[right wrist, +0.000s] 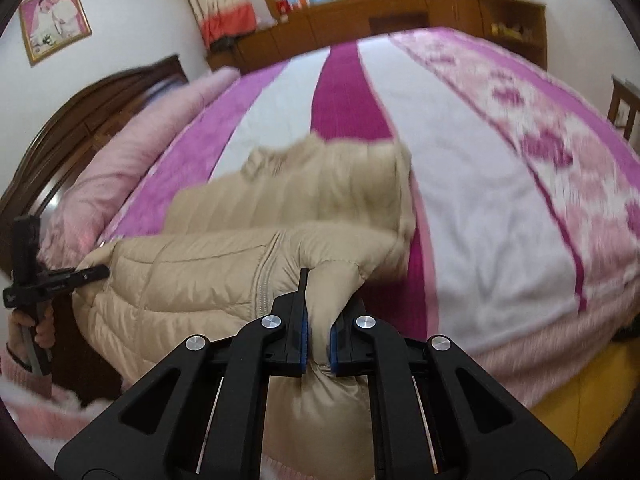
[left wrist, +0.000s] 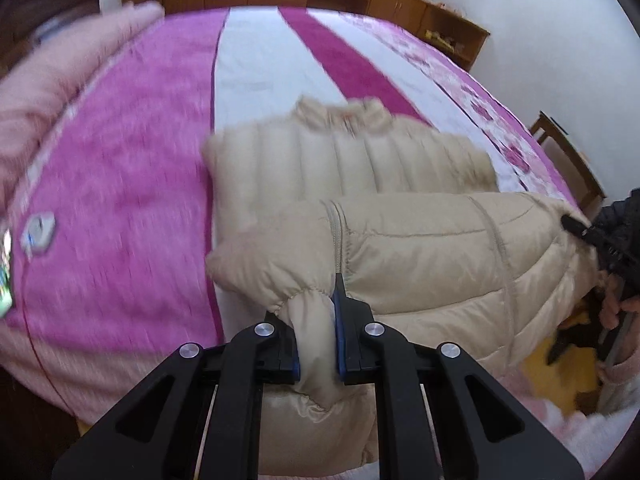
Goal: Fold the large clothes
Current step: 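Lift the hem with both tools and fold it toward the collar, then release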
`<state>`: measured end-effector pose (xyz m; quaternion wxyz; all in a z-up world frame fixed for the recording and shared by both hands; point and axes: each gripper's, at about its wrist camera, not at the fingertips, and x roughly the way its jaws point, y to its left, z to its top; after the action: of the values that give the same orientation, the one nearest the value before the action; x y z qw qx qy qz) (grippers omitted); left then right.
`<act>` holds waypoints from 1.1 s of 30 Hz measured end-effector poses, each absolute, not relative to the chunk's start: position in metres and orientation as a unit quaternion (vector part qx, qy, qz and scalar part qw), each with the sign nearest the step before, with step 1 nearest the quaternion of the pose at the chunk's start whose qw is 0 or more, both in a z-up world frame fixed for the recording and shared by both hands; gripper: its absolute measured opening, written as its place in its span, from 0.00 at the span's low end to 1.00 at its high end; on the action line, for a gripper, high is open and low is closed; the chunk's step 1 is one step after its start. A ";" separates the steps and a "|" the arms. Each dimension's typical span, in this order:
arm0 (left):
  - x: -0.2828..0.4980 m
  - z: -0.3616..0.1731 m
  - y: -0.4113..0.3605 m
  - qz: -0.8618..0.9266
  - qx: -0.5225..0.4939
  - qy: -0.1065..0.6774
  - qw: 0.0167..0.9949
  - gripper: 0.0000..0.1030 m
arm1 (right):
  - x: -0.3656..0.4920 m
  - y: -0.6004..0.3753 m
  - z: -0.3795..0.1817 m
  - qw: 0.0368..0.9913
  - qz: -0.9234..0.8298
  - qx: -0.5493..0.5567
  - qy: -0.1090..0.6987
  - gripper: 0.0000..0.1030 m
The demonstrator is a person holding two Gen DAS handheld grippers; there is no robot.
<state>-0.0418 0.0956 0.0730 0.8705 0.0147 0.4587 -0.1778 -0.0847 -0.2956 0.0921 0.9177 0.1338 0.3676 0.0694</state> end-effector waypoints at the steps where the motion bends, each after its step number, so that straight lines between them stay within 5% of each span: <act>1: -0.034 0.075 0.090 -0.172 0.019 0.452 0.875 0.12 | -0.076 -0.296 0.093 0.920 0.064 0.132 0.362 0.08; 9: 0.049 0.048 0.066 -0.127 0.011 0.447 0.886 0.16 | 0.013 -0.298 0.069 0.925 0.010 0.121 0.360 0.11; 17: 0.081 0.009 0.057 -0.094 0.028 0.457 0.884 0.27 | 0.063 -0.297 0.013 0.913 -0.032 0.091 0.397 0.26; 29: 0.048 0.033 0.068 -0.118 0.014 0.442 0.889 0.37 | 0.085 -0.299 -0.014 0.904 -0.049 0.103 0.413 0.30; 33: 0.017 0.040 0.084 -0.120 -0.012 0.444 0.888 0.54 | 0.085 -0.302 -0.008 0.902 -0.045 0.113 0.413 0.32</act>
<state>0.0171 0.0842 0.0396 0.8879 -0.0118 0.4440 -0.1200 0.0847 -0.3021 -0.0081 0.9023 0.1134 0.4134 -0.0454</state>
